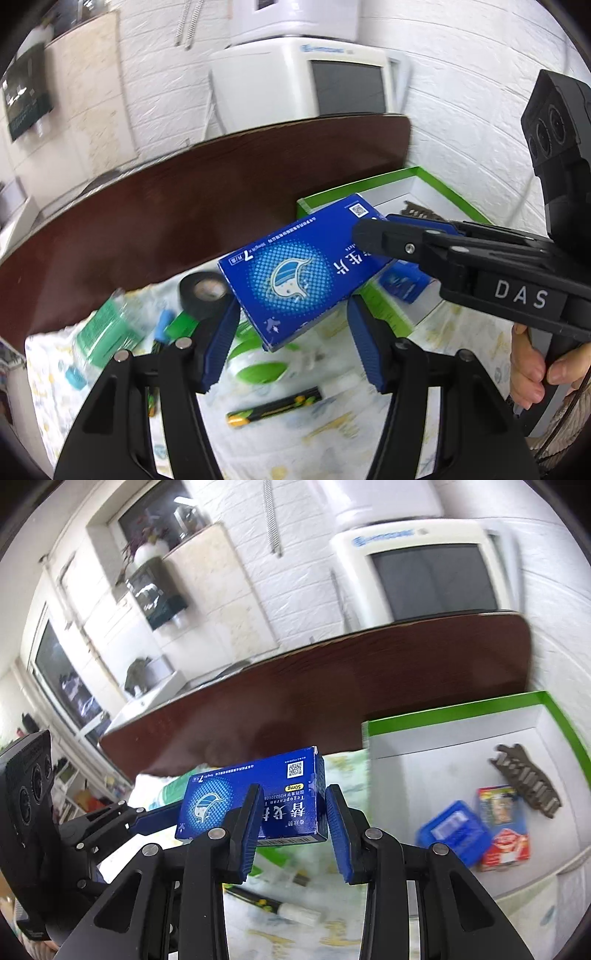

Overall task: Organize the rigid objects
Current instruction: 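Lift the medicine box with the right gripper into the green box, then open the right gripper to drop the medicine box in the box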

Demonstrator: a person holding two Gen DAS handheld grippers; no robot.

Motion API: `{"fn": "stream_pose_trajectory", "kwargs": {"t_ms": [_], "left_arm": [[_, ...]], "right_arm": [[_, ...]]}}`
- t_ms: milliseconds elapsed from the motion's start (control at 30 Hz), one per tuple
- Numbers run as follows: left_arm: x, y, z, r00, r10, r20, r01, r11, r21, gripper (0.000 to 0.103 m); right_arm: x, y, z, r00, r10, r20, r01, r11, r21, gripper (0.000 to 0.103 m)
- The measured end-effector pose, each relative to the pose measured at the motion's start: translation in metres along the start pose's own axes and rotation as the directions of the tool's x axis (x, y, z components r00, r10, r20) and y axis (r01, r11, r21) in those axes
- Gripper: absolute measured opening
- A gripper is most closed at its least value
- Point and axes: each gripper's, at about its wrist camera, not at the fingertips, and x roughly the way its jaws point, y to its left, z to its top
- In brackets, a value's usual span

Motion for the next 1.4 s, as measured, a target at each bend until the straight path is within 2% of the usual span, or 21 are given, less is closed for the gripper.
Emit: {"fn": "stream_pose_trajectory", "kwargs": {"t_ms": [300,533,933,1400], "left_arm": [[0.024,-0.060,0.042,0.999,-0.045,-0.001,0.045,0.991,0.127,0.060],[0.046,-0.086,0.062,0.999,-0.049,-0.019,0.052,0.982,0.180,0.060],[0.085,-0.088,0.079,0.997,-0.039,-0.064,0.050,0.981,0.188,0.060],[0.122,-0.082,0.082,0.991,-0.039,-0.125,0.060,0.984,0.170,0.062]], "right_arm": [[-0.040,-0.066,0.012,0.995,-0.059,0.079,0.050,0.993,0.110,0.037],[-0.041,-0.107,0.019,0.993,-0.075,0.096,0.059,0.985,0.163,0.037],[-0.012,-0.141,0.028,0.996,-0.067,0.057,0.054,0.978,0.201,0.037],[0.023,-0.155,0.029,0.996,-0.086,0.000,0.084,0.976,0.203,0.037]]}}
